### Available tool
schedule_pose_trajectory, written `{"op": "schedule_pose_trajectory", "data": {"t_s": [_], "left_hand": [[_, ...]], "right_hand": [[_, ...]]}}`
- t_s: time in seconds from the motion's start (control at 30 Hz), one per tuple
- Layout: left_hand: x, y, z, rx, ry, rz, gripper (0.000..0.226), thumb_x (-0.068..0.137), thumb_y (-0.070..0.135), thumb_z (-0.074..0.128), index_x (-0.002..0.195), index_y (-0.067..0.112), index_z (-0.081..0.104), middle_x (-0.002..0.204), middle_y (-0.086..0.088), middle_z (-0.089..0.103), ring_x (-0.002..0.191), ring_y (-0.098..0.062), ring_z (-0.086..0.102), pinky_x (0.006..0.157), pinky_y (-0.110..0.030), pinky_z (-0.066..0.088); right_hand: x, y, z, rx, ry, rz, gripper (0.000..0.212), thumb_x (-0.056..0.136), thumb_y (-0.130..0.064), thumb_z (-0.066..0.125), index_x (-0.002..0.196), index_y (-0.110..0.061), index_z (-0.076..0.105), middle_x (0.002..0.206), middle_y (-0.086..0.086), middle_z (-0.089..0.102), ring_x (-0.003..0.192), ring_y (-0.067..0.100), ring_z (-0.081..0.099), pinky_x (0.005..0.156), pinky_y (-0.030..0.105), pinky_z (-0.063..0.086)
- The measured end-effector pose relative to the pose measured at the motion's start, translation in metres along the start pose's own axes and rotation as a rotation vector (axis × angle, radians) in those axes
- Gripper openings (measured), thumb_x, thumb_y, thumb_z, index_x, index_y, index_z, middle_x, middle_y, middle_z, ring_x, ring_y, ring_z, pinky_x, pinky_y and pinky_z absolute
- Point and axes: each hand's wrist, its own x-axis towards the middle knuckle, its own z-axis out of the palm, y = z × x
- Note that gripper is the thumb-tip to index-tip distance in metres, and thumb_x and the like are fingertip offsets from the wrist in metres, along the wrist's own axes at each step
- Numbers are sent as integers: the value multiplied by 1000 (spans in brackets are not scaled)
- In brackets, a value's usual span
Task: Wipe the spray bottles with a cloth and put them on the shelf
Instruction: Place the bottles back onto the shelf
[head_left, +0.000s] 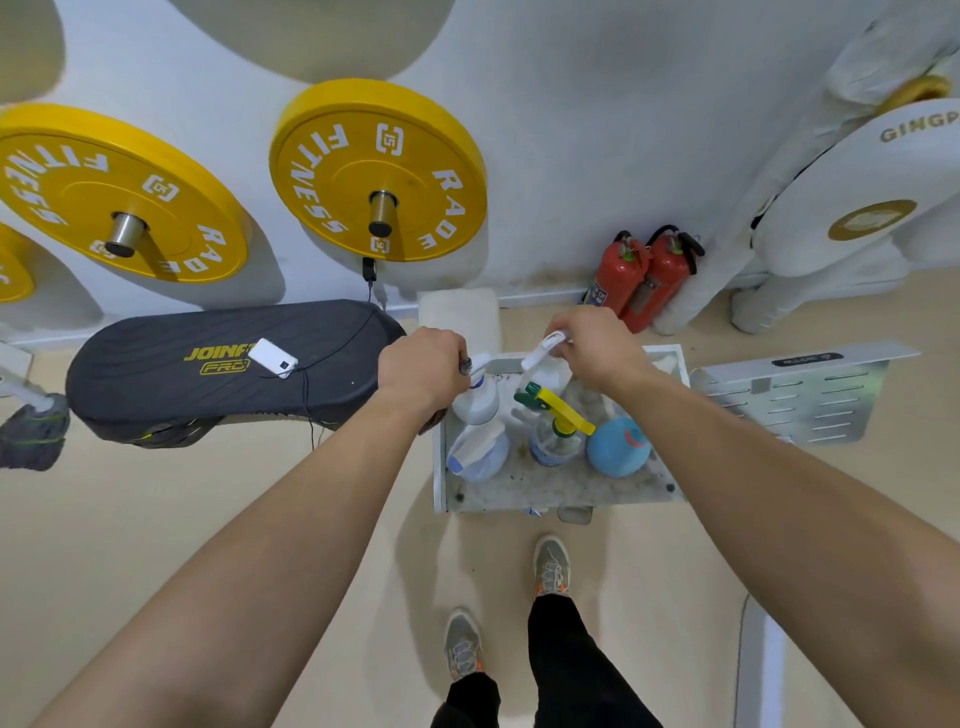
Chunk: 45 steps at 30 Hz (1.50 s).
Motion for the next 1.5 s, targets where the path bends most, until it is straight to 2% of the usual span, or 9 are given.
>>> {"op": "schedule_pose_trajectory", "data": {"t_s": [0.17,0.33,0.7,0.93,1.07,1.2,1.27,1.37,1.5], "left_hand": [[-3,1,2,-47,12,-7,18,87,28,65,105,28,68,100,-2,66,80,-26,56,63,-32,43],[-5,0,1,-62,11,-12,21,88,27,63,108,26,68,102,-4,66,81,-26,56,63,-32,43],[-10,-1,0,-97,23,-12,21,90,28,62,110,25,68,106,-6,65,88,-30,60,67,-33,45],[-12,-6,1,-123,13,-27,23,91,33,65,113,26,67,109,-4,66,84,-25,51,68,-33,44],[-15,-7,0,-148,16,-25,29,91,35,66,119,27,67,114,-4,66,96,-27,62,68,-33,44],[-25,-6,-4,-188,59,-32,27,90,32,64,116,28,68,113,-3,64,98,-30,63,71,-35,46],[-35,-4,-7,-208,112,-23,21,89,31,63,109,26,67,107,-2,61,93,-30,61,70,-36,47],[-52,6,-2,-224,94,10,14,86,29,62,99,25,65,98,2,59,85,-26,58,68,-35,47],[-65,19,30,-121,-29,37,13,85,29,64,94,20,65,89,2,57,79,-26,59,64,-30,45]], "right_hand": [[5,-20,-6,-48,-87,-22,42,80,12,55,83,-29,62,81,-5,60,88,22,63,71,33,50],[1,-29,3,-88,-130,-10,42,80,15,52,101,-17,70,92,-2,57,95,23,62,69,29,39],[-1,-27,10,-65,-39,38,32,88,3,63,105,-21,73,104,3,64,100,27,64,67,30,37],[1,-16,16,-30,-38,87,33,90,-3,65,116,-22,70,124,10,61,112,31,61,80,36,48],[-3,-15,17,14,-67,95,55,90,-4,66,140,-25,55,137,10,54,124,30,56,95,39,47],[-14,-16,13,117,-47,168,75,87,-4,61,154,-24,35,143,14,46,127,33,53,99,43,48],[-28,-13,13,244,62,267,71,86,-3,58,152,-18,37,144,13,46,127,31,52,101,45,48],[-58,-8,18,373,143,384,47,88,-8,55,134,-13,54,132,8,57,115,25,57,95,39,48],[-81,-12,34,223,-124,305,18,85,-25,62,102,-27,64,108,-1,59,101,25,60,80,38,50]]}}
